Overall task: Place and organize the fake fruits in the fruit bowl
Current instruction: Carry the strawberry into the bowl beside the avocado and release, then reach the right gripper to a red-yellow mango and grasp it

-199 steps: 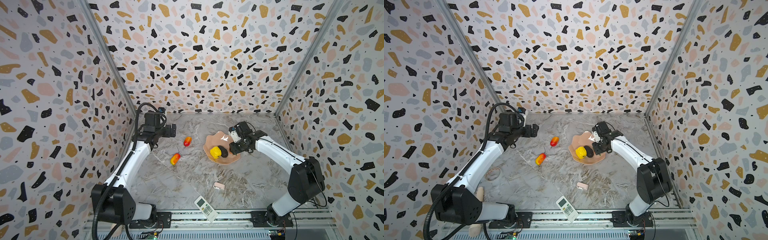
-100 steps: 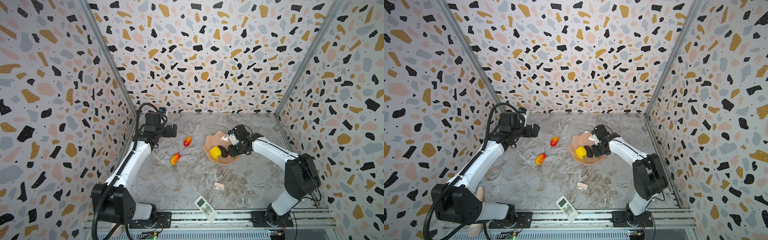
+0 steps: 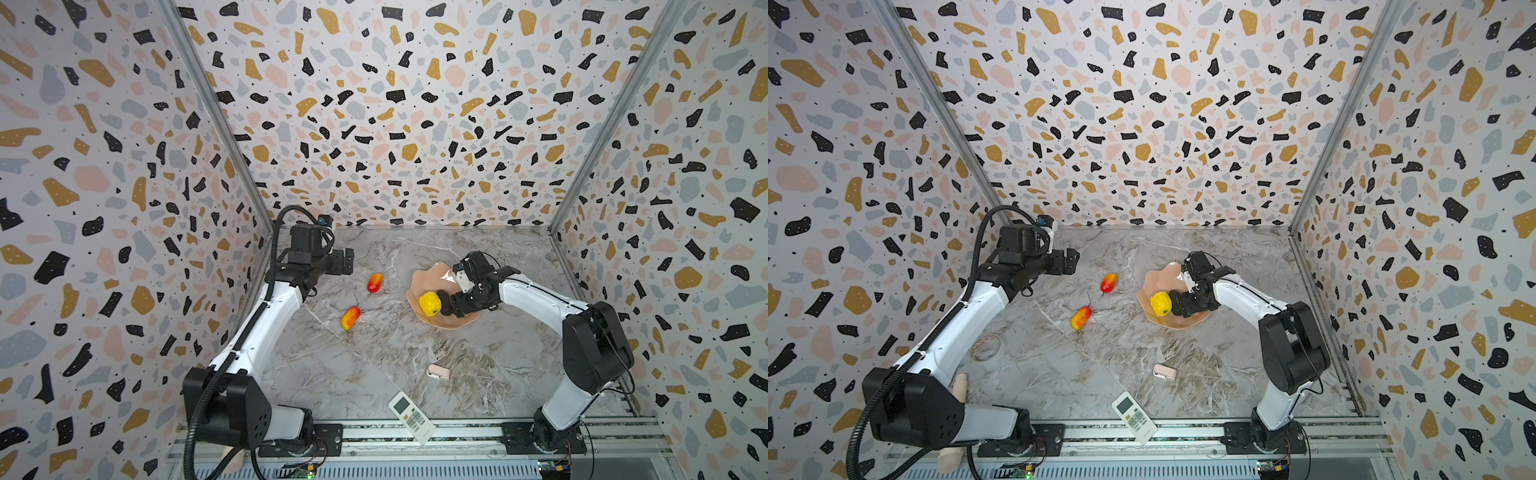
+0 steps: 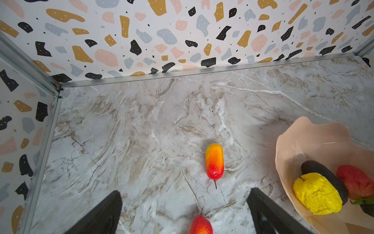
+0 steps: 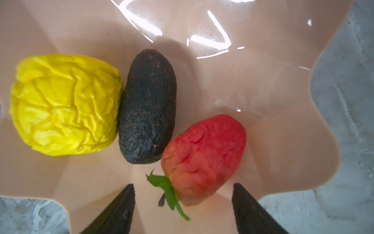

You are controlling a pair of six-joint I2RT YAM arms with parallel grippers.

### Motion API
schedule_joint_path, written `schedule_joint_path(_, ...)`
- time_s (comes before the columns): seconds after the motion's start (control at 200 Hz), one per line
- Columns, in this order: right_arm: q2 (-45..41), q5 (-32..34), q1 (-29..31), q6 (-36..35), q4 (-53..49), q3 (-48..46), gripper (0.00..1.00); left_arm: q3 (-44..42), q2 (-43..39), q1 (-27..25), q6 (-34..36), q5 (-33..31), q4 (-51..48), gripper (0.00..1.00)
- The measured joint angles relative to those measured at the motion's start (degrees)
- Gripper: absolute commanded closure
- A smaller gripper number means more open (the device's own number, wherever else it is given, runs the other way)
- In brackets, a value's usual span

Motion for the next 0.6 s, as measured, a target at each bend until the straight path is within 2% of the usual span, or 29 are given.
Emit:
schedule_joint_path(0.28,0.0,2.8,2.1,-1.7,-4.3,9.6,0.00,0.0,0.0,0.0,0.0,0.0,0.0,0.00)
schedule_joint_path(0.476,1.0,2.7,8.6,-4.8,-2.8,17.4,0.01,0.0,0.0,0.0,0.1,-0.2,0.0,0.00)
schedule_joint_path(0.601,7.5,1.3,12.5,-6.0,0.5,25.1,0.01,0.0,0.0,0.0,0.1,-0.3,-0.1,0.00)
